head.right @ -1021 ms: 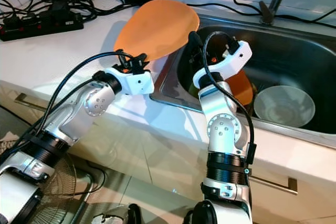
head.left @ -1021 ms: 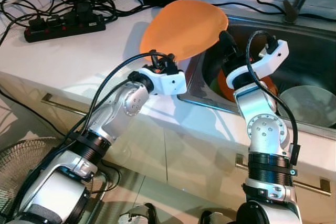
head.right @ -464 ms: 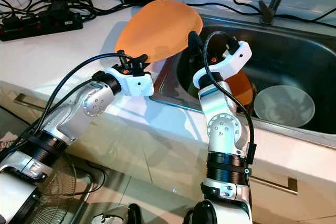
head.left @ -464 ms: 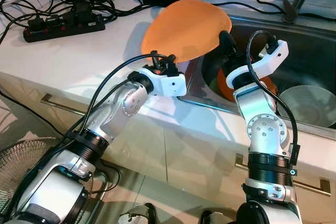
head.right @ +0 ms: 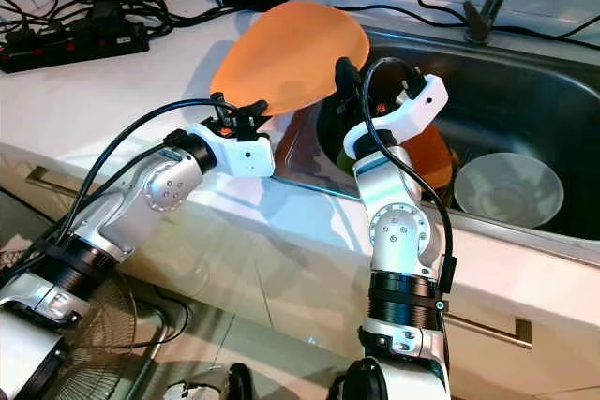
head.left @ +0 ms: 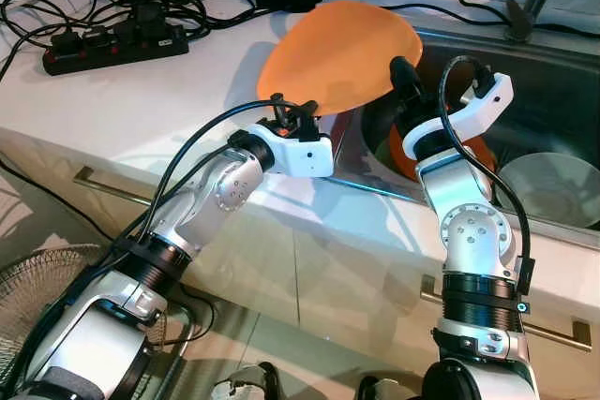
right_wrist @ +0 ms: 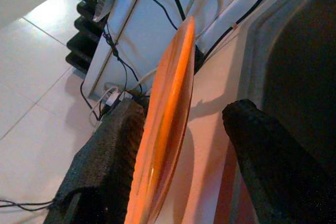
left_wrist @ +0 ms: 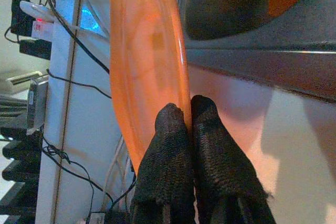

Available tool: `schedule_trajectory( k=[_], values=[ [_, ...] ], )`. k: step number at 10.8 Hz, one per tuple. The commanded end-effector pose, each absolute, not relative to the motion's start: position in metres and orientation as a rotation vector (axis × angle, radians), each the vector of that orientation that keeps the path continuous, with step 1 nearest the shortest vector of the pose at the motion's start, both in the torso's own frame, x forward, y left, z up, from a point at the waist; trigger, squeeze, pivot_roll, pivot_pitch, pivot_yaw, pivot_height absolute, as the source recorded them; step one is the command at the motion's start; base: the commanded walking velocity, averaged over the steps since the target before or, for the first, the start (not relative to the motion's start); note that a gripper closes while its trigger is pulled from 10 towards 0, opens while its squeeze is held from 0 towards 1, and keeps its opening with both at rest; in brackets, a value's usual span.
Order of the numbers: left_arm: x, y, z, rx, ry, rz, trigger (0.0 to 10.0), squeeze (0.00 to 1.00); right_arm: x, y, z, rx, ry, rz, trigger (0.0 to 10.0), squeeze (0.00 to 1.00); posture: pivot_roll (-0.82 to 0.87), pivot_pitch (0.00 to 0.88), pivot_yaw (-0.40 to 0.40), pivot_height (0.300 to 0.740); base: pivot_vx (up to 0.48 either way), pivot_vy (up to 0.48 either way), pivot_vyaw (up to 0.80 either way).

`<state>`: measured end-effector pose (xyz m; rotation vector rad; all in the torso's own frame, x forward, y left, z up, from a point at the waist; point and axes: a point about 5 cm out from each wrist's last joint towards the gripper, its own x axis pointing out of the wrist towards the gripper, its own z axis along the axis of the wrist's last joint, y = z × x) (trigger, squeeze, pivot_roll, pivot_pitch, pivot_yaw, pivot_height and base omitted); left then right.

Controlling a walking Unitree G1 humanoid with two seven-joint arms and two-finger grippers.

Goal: Kitchen organization

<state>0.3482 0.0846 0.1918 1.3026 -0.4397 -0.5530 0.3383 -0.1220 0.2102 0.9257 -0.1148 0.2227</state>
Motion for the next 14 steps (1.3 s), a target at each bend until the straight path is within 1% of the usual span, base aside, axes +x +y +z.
schedule_trajectory(
  k=[1, 2, 3, 4, 12, 13, 14],
  values=[
    [0.3437, 0.0848, 0.1792, 1.314, -0.406, -0.604, 10.0, 0.00, 0.3400, -0.1133, 0.2132, 0.954, -0.105, 0.234, 10.0, 0.00, 0.04, 0.102, 0.045, 0.740, 0.000, 0.000, 0.00],
    [0.3437, 0.0848, 0.1796, 1.318, -0.409, -0.606, 10.0, 0.00, 0.3404, -0.1136, 0.2128, 0.955, -0.104, 0.229, 10.0, 0.00, 0.04, 0.103, 0.045, 0.740, 0.000, 0.000, 0.00],
    [0.3437, 0.0849, 0.1798, 1.319, -0.412, -0.608, 10.0, 0.00, 0.3408, -0.1142, 0.2128, 0.955, -0.105, 0.223, 4.1, 0.00, 0.04, 0.102, 0.045, 0.740, 0.000, 0.000, 0.00],
    [0.3435, 0.0849, 0.1794, 1.321, -0.413, -0.610, 10.0, 0.00, 0.3407, -0.1146, 0.2126, 0.957, -0.108, 0.221, 0.0, 0.00, 0.04, 0.101, 0.045, 0.740, 0.000, 0.000, 0.00],
    [0.3409, 0.0822, 0.1791, 1.338, -0.443, -0.644, 10.0, 0.00, 0.3417, -0.1100, 0.2113, 0.960, -0.100, 0.236, 0.0, 0.00, 0.05, 0.079, 0.047, 0.740, 0.000, 0.000, 0.00],
    [0.3406, 0.0820, 0.1794, 1.340, -0.448, -0.646, 10.0, 0.00, 0.3417, -0.1092, 0.2109, 0.958, -0.097, 0.239, 10.0, 0.00, 0.05, 0.077, 0.046, 0.740, 0.000, 0.000, 0.00],
    [0.3405, 0.0818, 0.1794, 1.342, -0.451, -0.647, 10.0, 0.00, 0.3419, -0.1077, 0.2103, 0.949, -0.087, 0.247, 10.0, 0.00, 0.05, 0.076, 0.046, 0.740, 0.000, 0.000, 0.00]
  ],
)
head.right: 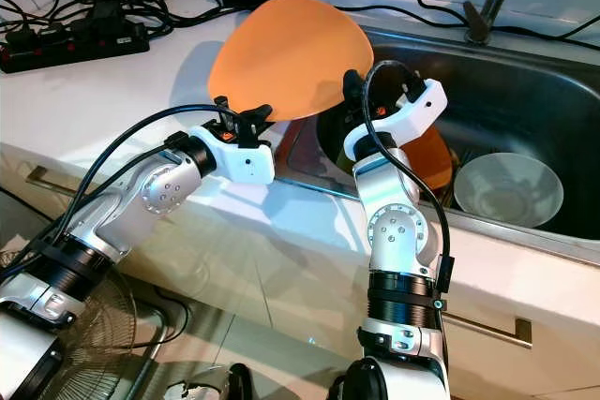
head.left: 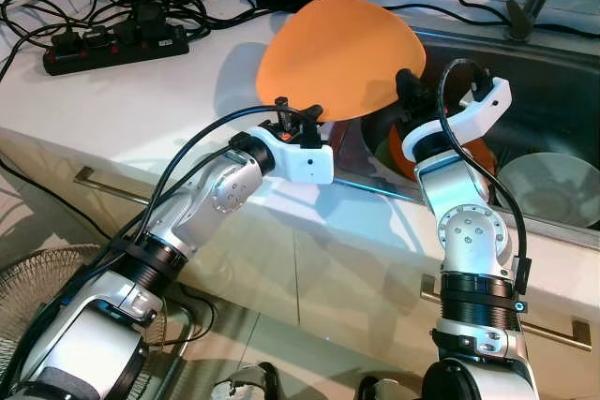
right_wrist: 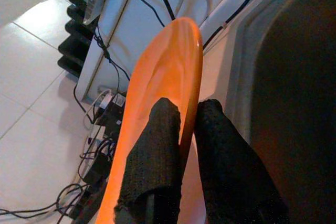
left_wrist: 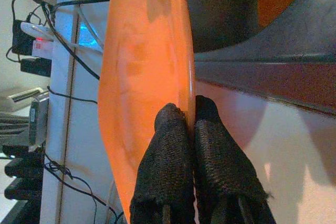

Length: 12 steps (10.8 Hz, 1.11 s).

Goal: Kitchen organization

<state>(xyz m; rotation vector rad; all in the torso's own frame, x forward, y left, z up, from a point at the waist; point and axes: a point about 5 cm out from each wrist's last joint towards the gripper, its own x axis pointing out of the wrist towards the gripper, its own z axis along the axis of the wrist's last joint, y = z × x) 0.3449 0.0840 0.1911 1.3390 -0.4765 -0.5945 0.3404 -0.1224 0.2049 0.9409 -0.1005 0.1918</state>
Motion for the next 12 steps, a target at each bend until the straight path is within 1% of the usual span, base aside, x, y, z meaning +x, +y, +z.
schedule_trajectory(
  k=[1, 3, 4, 5, 7, 8, 9, 10, 11, 12],
  values=[
    [0.3404, 0.0817, 0.1793, 1.344, -0.451, -0.648, 10.0, 0.00, 0.3420, -0.1069, 0.2097, 0.944, -0.083, 0.249, 10.0, 0.00, 0.05, 0.076, 0.046, 0.740, 0.000, 0.000, 0.00],
    [0.3404, 0.0816, 0.1779, 1.347, -0.447, -0.651, 10.0, 0.00, 0.3423, -0.1066, 0.2092, 0.937, -0.081, 0.248, 10.0, 0.00, 0.05, 0.076, 0.045, 0.740, 0.000, 0.000, 0.00],
    [0.3408, 0.0815, 0.1779, 1.347, -0.445, -0.649, 10.0, 0.00, 0.3428, -0.1071, 0.2092, 0.922, -0.083, 0.240, 10.0, 0.87, 0.05, 0.078, 0.044, 0.740, 0.000, 0.000, 0.00],
    [0.3413, 0.0815, 0.1782, 1.347, -0.444, -0.647, 10.0, 0.00, 0.3432, -0.1073, 0.2091, 0.919, -0.084, 0.236, 10.0, 1.00, 0.05, 0.080, 0.044, 0.740, 0.000, 0.000, 0.00],
    [0.3415, 0.0823, 0.1778, 1.347, -0.442, -0.646, 10.0, 0.00, 0.3436, -0.1078, 0.2086, 0.911, -0.083, 0.231, 10.0, 1.00, 0.05, 0.083, 0.044, 0.740, 0.000, 0.000, 0.00],
    [0.3417, 0.0823, 0.1779, 1.348, -0.441, -0.647, 10.0, 0.00, 0.3437, -0.1072, 0.2089, 0.910, -0.083, 0.235, 10.0, 0.28, 0.05, 0.082, 0.045, 0.740, 0.000, 0.000, 0.00],
    [0.3416, 0.0824, 0.1781, 1.348, -0.442, -0.648, 10.0, 0.00, 0.3439, -0.1066, 0.2089, 0.911, -0.084, 0.238, 10.0, 0.00, 0.06, 0.083, 0.045, 0.740, 0.000, 0.000, 0.00],
    [0.3416, 0.0829, 0.1783, 1.349, -0.443, -0.648, 10.0, 0.00, 0.3441, -0.1062, 0.2088, 0.913, -0.083, 0.236, 10.0, 0.00, 0.06, 0.085, 0.045, 0.740, 0.000, 0.000, 0.00],
    [0.3416, 0.0836, 0.1784, 1.350, -0.443, -0.648, 10.0, 0.00, 0.3442, -0.1054, 0.2092, 0.919, -0.085, 0.242, 1.1, 0.00, 0.06, 0.087, 0.045, 0.740, 0.000, 0.000, 0.00],
    [0.3417, 0.0838, 0.1785, 1.350, -0.443, -0.648, 10.0, 0.00, 0.3440, -0.1045, 0.2101, 0.927, -0.091, 0.250, 0.0, 0.00, 0.06, 0.089, 0.045, 0.740, 0.000, 0.000, 0.00]
  ],
)
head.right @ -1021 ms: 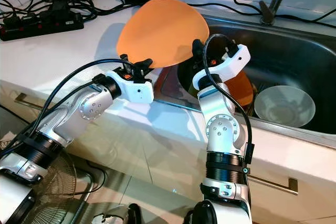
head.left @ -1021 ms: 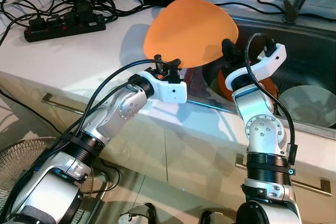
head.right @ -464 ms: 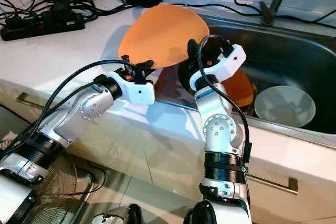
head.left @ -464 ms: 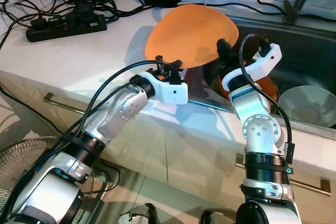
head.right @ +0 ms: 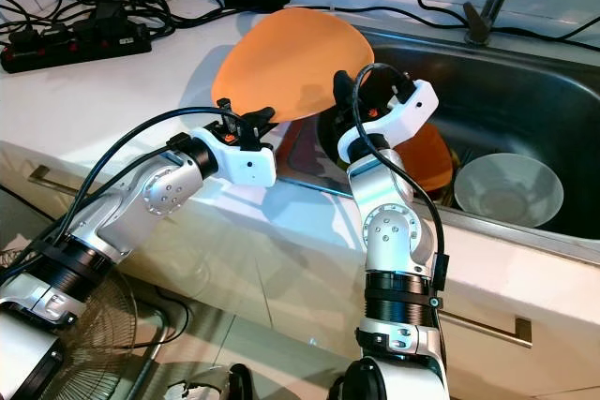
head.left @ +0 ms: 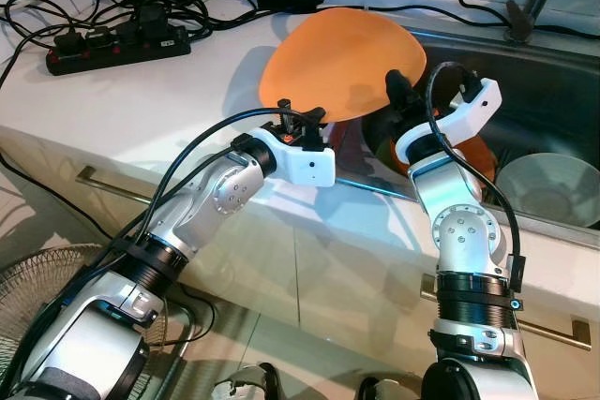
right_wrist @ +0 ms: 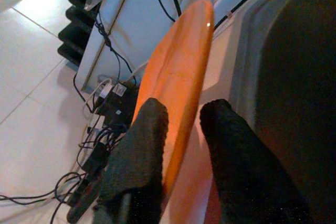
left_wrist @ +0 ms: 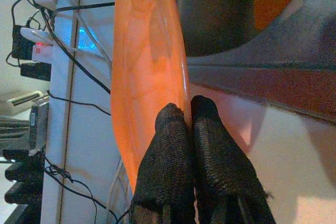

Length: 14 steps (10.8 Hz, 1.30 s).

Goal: Kitchen organization

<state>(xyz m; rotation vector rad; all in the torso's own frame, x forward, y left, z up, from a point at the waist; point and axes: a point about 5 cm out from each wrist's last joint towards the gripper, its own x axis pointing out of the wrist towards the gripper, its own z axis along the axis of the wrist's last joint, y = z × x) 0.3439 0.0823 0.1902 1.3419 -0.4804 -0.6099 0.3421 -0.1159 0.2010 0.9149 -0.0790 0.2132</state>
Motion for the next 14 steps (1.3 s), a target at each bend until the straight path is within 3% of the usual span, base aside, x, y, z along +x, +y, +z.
schedule_trajectory(
  k=[1, 8, 9, 14],
  values=[
    [0.3417, 0.0835, 0.1790, 1.349, -0.443, -0.648, 10.0, 0.00, 0.3443, -0.1046, 0.2099, 0.928, -0.089, 0.246, 0.0, 0.00, 0.06, 0.090, 0.046, 0.740, 0.000, 0.000, 0.00],
    [0.3424, 0.0832, 0.1812, 1.356, -0.457, -0.637, 10.0, 0.00, 0.3458, -0.1054, 0.2082, 0.949, -0.085, 0.242, 0.0, 0.00, 0.06, 0.092, 0.048, 0.740, 0.000, 0.000, 0.00],
    [0.3429, 0.0833, 0.1818, 1.349, -0.459, -0.632, 10.0, 1.00, 0.3457, -0.1055, 0.2082, 0.952, -0.086, 0.243, 0.0, 0.00, 0.06, 0.092, 0.048, 0.740, 0.000, 0.000, 0.00],
    [0.3426, 0.0832, 0.1830, 1.337, -0.465, -0.624, 10.0, 1.00, 0.3485, -0.1125, 0.2086, 1.018, -0.095, 0.193, 0.0, 0.00, 0.06, 0.084, 0.047, 0.740, 0.000, 0.000, 0.00]
  ],
)
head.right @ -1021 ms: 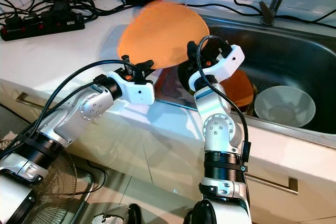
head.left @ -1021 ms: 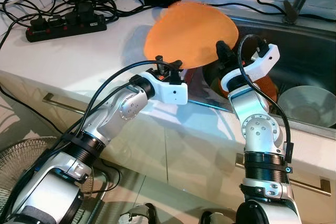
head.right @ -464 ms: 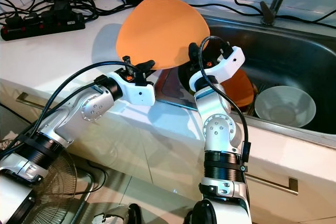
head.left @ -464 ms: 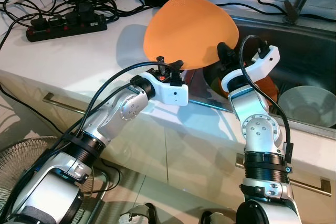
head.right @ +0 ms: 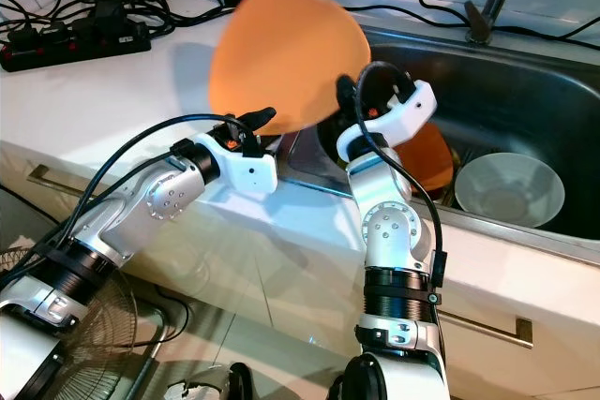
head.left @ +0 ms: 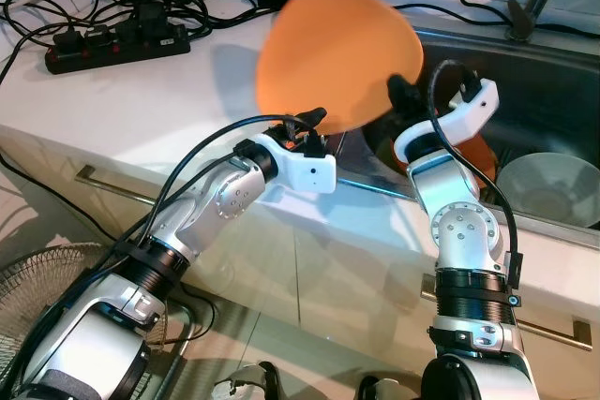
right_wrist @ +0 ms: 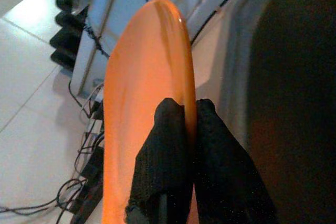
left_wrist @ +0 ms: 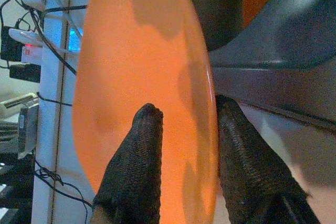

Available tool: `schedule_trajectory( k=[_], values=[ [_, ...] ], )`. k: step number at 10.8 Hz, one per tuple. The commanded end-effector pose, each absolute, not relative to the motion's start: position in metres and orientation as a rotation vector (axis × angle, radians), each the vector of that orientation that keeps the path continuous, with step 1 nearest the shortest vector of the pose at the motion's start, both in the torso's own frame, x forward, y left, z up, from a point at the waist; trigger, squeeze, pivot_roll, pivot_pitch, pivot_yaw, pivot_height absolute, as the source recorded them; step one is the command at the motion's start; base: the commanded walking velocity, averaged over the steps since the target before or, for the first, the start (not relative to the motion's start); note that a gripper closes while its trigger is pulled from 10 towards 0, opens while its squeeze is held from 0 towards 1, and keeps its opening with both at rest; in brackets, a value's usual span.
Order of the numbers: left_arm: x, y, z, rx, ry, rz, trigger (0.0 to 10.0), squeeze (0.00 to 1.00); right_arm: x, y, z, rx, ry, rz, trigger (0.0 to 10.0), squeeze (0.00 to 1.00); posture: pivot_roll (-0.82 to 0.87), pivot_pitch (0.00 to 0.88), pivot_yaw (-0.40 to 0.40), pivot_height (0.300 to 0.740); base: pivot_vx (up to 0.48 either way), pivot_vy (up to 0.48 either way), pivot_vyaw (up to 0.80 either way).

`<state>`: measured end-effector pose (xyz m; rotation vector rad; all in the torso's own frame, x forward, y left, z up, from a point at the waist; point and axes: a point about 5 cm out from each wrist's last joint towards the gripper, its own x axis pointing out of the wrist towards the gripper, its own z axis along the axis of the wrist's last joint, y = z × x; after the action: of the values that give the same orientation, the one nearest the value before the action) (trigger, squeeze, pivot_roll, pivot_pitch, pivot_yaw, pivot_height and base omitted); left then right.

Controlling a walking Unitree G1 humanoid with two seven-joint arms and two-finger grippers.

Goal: Kitchen organization

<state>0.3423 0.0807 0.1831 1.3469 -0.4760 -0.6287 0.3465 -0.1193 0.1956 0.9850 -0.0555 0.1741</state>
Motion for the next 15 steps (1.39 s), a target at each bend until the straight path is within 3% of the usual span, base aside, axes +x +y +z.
schedule_trajectory(
  k=[1, 5, 6, 7, 11, 13, 14, 15],
  values=[
    [0.343, 0.083, 0.184, 1.335, -0.468, -0.622, 10.0, 1.00, 0.350, -0.116, 0.210, 1.035, -0.106, 0.173, 0.0, 0.00, 0.06, 0.086, 0.048, 0.740, 0.000, 0.000, 0.00],
    [0.343, 0.083, 0.185, 1.331, -0.481, -0.606, 10.0, 1.00, 0.355, -0.132, 0.212, 1.108, -0.136, 0.102, 0.0, 0.00, 0.06, 0.087, 0.049, 0.740, 0.000, 0.000, 0.00],
    [0.344, 0.083, 0.185, 1.337, -0.478, -0.604, 10.0, 0.58, 0.358, -0.143, 0.215, 1.125, -0.169, 0.069, 0.0, 0.00, 0.06, 0.087, 0.051, 0.740, 0.000, 0.000, 0.00],
    [0.344, 0.083, 0.185, 1.338, -0.478, -0.603, 10.0, 0.00, 0.359, -0.152, 0.218, 1.128, -0.194, 0.046, 0.0, 0.00, 0.06, 0.087, 0.051, 0.740, 0.000, 0.000, 0.00],
    [0.343, 0.085, 0.182, 1.306, -0.468, -0.585, 10.0, 0.00, 0.359, -0.216, 0.221, 1.052, -0.323, -0.156, 0.0, 0.00, 0.05, 0.087, 0.052, 0.740, 0.000, 0.000, 0.00],
    [0.343, 0.089, 0.182, 1.114, -0.413, -0.544, 10.0, 0.00, 0.357, -0.235, 0.219, 0.970, -0.347, -0.228, 0.0, 0.00, 0.05, 0.092, 0.054, 0.740, 0.000, 0.000, 0.00],
    [0.344, 0.091, 0.187, 0.898, -0.381, -0.483, 10.0, 0.00, 0.356, -0.246, 0.218, 0.884, -0.354, -0.266, 10.0, 0.00, 0.05, 0.095, 0.053, 0.740, 0.000, 0.000, 0.00],
    [0.345, 0.094, 0.191, 0.770, -0.360, -0.443, 10.0, 0.00, 0.355, -0.250, 0.218, 0.807, -0.356, -0.284, 10.0, 0.00, 0.05, 0.095, 0.053, 0.740, 0.000, 0.000, 0.00]
  ],
)
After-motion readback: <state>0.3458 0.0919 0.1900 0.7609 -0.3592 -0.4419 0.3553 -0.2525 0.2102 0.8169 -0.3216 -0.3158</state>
